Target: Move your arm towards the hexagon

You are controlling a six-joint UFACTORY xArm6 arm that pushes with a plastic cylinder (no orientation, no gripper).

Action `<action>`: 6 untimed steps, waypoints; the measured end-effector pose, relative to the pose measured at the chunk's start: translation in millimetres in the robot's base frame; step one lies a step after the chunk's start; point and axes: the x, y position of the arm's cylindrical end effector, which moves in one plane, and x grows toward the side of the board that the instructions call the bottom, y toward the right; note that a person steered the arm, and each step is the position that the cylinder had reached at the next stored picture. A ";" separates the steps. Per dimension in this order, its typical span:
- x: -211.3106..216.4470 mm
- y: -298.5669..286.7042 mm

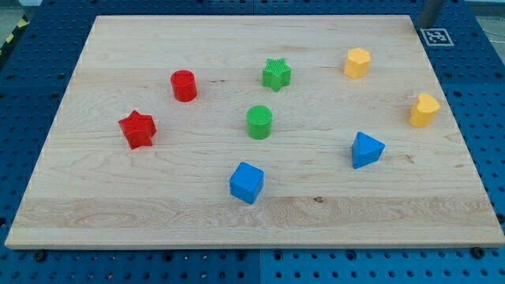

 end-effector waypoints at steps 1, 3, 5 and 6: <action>0.0 -32.9; 0.4 -72.0; 14.1 -112.4; 40.6 -124.5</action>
